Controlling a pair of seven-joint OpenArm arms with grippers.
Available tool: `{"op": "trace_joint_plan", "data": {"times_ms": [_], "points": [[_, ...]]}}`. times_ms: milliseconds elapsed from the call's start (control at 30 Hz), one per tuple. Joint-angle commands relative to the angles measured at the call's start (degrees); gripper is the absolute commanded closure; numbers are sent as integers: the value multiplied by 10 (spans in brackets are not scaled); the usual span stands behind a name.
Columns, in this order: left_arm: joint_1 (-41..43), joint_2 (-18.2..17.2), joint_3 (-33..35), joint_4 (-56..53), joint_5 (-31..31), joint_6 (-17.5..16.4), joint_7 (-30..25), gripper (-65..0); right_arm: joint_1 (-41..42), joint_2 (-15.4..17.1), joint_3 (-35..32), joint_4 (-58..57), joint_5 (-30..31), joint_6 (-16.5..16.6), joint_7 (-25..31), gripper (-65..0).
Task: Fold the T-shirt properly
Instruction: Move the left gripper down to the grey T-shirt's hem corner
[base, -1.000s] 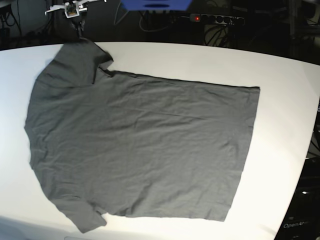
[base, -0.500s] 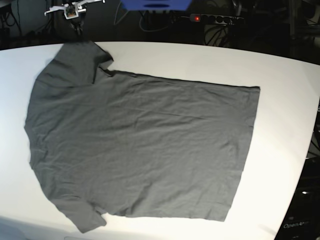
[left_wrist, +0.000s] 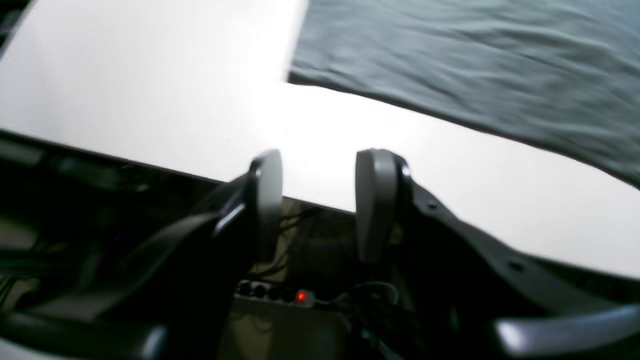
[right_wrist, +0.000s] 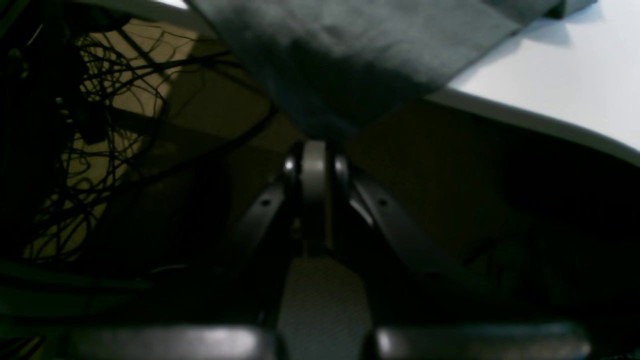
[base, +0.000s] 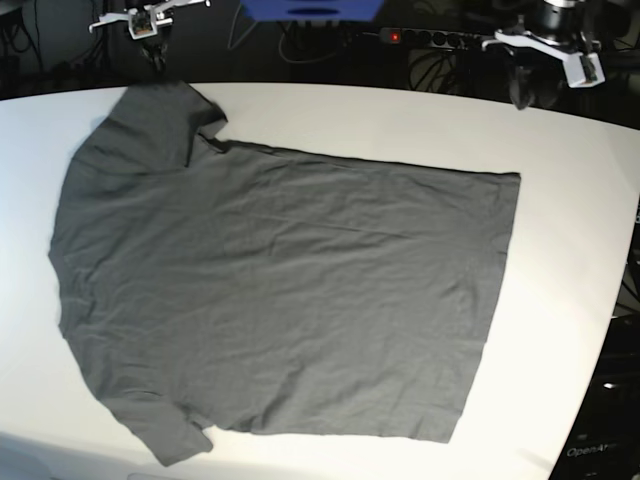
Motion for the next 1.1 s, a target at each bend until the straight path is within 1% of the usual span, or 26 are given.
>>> {"op": "trace_joint_plan", "data": {"times_ms": [0,67,133,167,300,367,467,567,667,900,1000,1067], "points": [[0,-5,-14,15,-8,-3,7,-238,-9,4,2,5,5,-2,16,-7],[-31,-8,-43,19,-36,-4,69,-238,-9,4,2,5,5,-2,16,-7],[-73,-8,-83,17,-63,-5,145,-238,-9,4,2,5,5,-2,16,-7],[-100,-8,-100,16,-71,-5,192,-239,-9,4,2,5,5,-2,15,-7],[-199,-6,-143,15,-81,-5,344,-239,-5,5,2,5,5,-2,14,-7],[-238,-2,-155,11,-83,-5,399,-239,-5,11,2,5,5,-2,14,-7],[-292,6,-156,6,-80,-5,463,-239,-5,11,2,5,5,-2,13,-7],[-332,21,-158,-22,-78,-5,500,-240,-5,12,2,5,5,-2,13,-7],[-363,21,-156,-65,-78,-5,522,-242,-5,12,2,6,5,-2,13,-9],[-402,15,-154,-174,-77,-5,522,-242,-4,12,2,6,5,-2,13,-10],[-408,15,-153,-189,-77,-6,518,-242,-4,12,2,6,5,-2,13,-12],[-409,15,-141,-189,-77,-6,517,-242,-4,12,2,6,5,-2,12,-12]]}}
